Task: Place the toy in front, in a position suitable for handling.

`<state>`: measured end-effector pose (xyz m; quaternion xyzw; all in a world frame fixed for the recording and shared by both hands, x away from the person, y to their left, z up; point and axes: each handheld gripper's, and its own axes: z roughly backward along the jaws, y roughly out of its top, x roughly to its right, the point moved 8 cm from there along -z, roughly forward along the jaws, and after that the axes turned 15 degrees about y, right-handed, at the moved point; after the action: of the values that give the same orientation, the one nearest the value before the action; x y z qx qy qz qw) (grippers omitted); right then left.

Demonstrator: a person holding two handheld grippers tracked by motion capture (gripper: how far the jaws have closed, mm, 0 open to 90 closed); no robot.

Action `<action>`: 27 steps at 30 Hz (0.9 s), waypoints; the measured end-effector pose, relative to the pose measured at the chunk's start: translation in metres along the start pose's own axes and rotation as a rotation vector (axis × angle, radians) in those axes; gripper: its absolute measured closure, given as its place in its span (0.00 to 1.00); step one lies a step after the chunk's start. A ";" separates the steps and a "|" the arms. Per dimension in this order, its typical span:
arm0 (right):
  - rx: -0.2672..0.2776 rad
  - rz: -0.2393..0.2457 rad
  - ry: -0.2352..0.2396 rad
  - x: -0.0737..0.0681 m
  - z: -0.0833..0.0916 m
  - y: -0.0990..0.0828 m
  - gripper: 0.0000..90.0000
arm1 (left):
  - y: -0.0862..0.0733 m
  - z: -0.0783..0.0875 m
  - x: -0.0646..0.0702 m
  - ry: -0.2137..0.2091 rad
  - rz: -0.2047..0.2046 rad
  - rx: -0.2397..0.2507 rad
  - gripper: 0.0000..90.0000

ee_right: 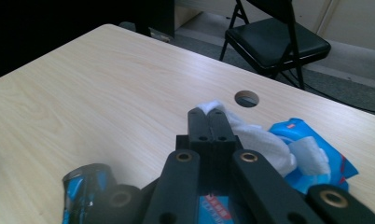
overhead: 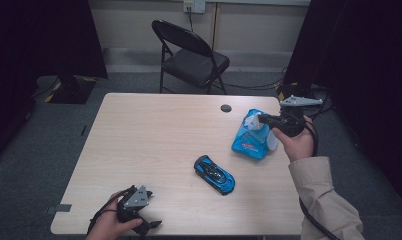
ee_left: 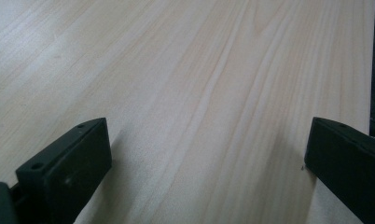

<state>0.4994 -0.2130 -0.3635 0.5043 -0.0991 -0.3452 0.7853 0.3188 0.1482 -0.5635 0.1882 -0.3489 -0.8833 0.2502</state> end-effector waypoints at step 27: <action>0.080 0.065 0.402 -0.145 -0.047 0.011 1.00 | 0.000 0.000 0.000 -0.001 0.002 0.001 0.00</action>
<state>0.4205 -0.0837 -0.3482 0.5904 0.0297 -0.2081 0.7792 0.3187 0.1481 -0.5634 0.1876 -0.3497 -0.8830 0.2507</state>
